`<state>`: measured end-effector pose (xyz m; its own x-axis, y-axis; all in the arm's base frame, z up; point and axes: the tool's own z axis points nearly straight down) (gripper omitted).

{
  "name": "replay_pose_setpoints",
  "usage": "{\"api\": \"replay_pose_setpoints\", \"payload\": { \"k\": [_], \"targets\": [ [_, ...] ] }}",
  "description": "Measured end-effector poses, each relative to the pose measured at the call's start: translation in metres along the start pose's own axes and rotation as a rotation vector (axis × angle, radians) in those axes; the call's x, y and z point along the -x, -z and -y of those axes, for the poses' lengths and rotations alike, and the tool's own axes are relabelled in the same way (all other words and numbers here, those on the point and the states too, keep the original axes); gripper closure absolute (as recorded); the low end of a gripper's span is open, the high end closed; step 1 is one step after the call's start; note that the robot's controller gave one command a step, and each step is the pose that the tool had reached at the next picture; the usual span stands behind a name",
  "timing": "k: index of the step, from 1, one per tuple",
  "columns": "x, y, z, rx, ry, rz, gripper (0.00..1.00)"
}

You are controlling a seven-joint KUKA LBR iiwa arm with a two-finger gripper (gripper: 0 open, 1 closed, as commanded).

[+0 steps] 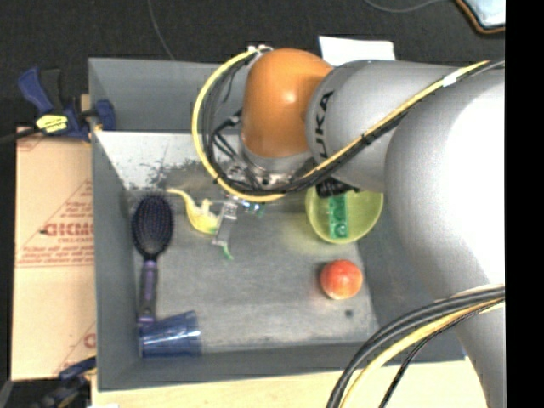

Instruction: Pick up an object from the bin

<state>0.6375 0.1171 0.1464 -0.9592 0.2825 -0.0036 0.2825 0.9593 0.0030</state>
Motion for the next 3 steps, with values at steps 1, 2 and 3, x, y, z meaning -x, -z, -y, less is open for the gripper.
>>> {"api": "replay_pose_setpoints", "payload": {
  "k": [1, 2, 3],
  "targets": [
    [0.001, -0.016, -0.003, -0.001, -0.071, -0.005, 0.00],
    [-0.003, -0.075, -0.015, 0.002, -0.063, 0.004, 0.00],
    [0.001, -0.075, -0.021, 0.006, -0.071, 0.011, 1.00]
  ]
}}
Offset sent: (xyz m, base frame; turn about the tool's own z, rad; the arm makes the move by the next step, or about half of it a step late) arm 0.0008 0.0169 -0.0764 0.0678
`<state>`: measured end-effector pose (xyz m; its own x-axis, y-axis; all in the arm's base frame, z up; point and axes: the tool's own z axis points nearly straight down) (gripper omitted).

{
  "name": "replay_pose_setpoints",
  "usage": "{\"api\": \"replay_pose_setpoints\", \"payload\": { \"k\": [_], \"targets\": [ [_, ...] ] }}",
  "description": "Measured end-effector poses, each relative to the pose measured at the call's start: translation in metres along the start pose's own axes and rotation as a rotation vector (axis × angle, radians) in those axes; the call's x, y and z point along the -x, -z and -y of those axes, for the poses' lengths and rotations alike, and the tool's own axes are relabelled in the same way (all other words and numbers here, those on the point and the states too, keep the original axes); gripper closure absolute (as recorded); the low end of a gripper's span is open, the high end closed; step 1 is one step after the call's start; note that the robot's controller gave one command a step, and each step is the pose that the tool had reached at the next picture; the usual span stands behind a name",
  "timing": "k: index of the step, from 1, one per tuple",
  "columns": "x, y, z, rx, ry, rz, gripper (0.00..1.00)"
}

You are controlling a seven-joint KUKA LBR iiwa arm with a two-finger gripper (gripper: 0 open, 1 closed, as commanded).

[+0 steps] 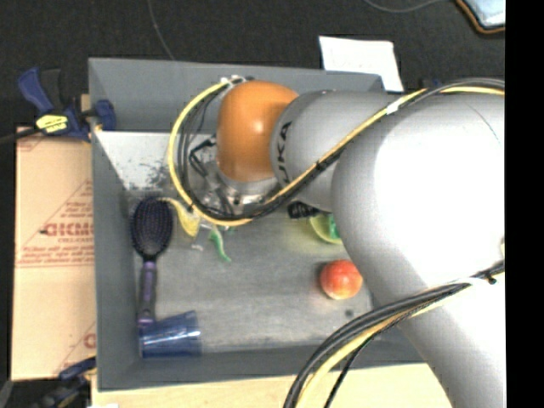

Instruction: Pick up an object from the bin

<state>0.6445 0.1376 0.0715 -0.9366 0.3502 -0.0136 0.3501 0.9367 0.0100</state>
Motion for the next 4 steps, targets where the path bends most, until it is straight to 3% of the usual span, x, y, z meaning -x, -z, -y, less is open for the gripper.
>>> {"api": "replay_pose_setpoints", "payload": {
  "k": [2, 4],
  "targets": [
    [-0.001, 0.014, 0.001, -0.001, -0.001, -0.003, 1.00],
    [0.002, 0.065, 0.000, 0.002, -0.002, 0.002, 1.00]
  ]
}}
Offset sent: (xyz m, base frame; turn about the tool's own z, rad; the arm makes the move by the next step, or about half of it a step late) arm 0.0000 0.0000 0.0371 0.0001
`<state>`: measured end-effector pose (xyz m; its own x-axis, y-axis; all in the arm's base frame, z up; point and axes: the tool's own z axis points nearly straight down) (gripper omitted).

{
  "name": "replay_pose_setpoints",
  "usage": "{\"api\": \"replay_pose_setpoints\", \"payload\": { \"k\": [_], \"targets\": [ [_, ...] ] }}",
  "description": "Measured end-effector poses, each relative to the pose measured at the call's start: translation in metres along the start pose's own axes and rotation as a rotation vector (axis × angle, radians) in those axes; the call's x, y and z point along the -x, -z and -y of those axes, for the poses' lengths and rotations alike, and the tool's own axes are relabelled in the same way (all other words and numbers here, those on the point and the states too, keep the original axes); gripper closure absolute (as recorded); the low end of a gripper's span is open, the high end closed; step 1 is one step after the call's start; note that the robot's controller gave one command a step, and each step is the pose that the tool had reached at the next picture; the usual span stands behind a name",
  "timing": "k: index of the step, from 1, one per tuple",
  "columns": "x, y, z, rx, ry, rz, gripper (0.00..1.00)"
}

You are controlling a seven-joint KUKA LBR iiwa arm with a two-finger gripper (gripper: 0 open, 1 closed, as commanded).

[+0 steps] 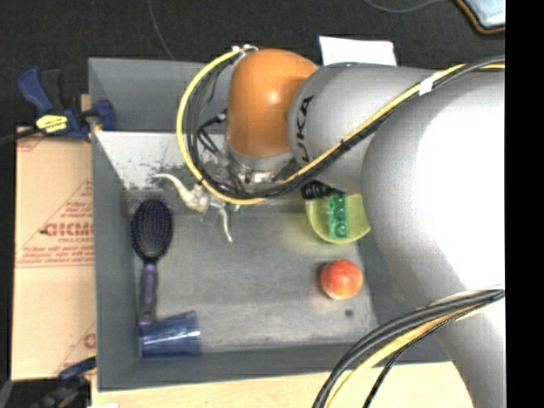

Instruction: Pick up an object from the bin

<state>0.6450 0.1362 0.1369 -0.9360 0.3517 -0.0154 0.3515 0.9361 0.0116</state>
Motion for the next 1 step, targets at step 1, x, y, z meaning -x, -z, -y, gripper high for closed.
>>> {"api": "replay_pose_setpoints", "payload": {
  "k": [1],
  "targets": [
    [0.0002, 0.0088, 0.0002, 0.000, 0.000, 0.000, 1.00]
  ]
}}
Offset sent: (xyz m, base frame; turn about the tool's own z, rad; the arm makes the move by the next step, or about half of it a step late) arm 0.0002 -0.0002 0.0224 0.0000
